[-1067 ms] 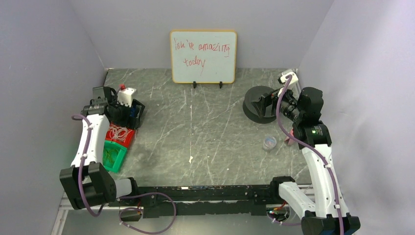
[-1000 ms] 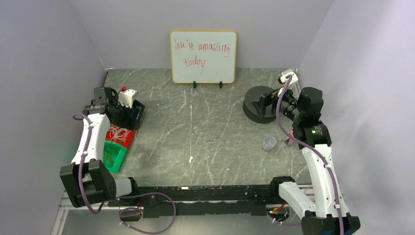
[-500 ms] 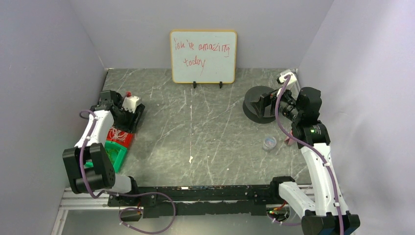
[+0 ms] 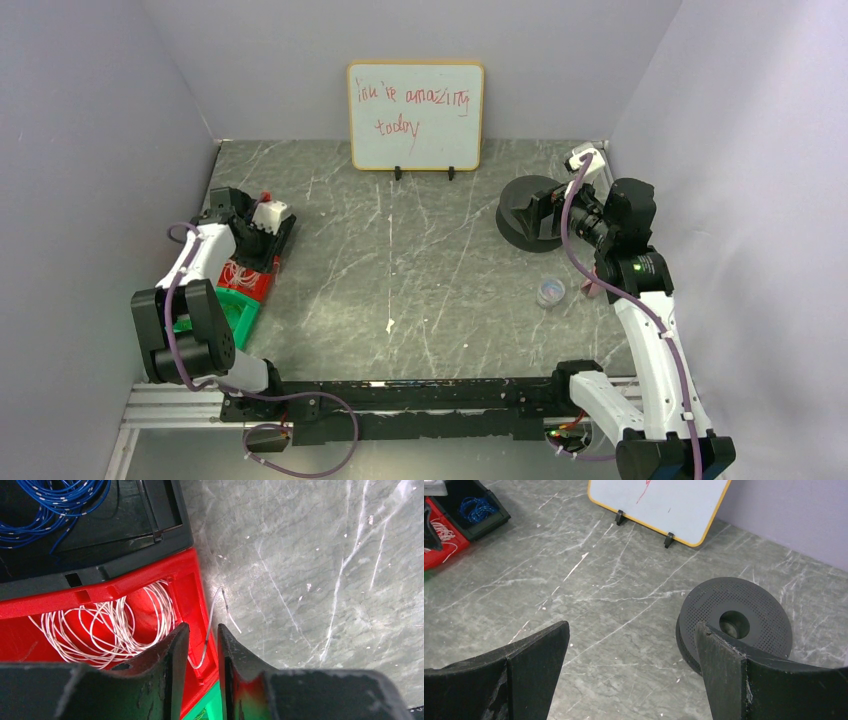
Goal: Wrap the cables
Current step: Pick up the cable from the storage box.
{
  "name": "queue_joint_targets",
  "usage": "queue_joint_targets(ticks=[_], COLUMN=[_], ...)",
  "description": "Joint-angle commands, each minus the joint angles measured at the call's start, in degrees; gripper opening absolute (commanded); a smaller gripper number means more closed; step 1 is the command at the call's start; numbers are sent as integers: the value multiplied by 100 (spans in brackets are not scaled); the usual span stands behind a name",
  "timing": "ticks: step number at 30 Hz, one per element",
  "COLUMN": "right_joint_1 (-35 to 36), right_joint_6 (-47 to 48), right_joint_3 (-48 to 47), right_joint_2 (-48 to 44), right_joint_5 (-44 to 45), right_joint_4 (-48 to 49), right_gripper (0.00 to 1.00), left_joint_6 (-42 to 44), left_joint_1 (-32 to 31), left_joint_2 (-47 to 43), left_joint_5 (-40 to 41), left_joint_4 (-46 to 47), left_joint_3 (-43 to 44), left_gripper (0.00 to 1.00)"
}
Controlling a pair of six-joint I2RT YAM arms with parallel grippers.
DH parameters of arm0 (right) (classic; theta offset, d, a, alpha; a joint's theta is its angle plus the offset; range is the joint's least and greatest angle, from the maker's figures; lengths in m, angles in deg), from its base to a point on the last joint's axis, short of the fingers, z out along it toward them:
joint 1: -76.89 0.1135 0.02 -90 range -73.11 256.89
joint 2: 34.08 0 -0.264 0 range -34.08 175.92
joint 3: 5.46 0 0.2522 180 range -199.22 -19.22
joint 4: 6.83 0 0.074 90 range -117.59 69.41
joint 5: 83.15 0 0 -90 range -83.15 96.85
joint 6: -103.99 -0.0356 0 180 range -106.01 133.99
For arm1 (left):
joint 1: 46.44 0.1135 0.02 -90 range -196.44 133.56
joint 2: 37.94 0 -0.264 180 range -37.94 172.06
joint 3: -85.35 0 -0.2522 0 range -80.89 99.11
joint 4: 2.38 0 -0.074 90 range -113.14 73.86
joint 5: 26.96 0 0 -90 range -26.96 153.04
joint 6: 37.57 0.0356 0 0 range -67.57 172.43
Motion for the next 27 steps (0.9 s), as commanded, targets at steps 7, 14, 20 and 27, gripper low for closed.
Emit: queue_joint_targets(ticks=[7, 14, 20, 27], right_joint_1=[16, 16, 443, 1227], right_joint_6=[-51, -66, 128, 604], right_joint_3=[-6, 0, -250, -741], right_joint_2=[-48, 31, 368, 1003], right_joint_5=[-89, -206, -463, -1045], right_joint_4=[290, 329, 239, 156], right_gripper=[99, 99, 99, 99], left_joint_6=[135, -28, -439, -1603], left_joint_1=[-19, -436, -2118, -3165], left_joint_2=[-122, -736, -471, 1223], left_joint_5=[34, -358, -34, -714], left_joint_4=[18, -702, -1370, -1523], left_joint_3=[-6, 1172, 4317, 9031], left_gripper=[3, 3, 3, 3])
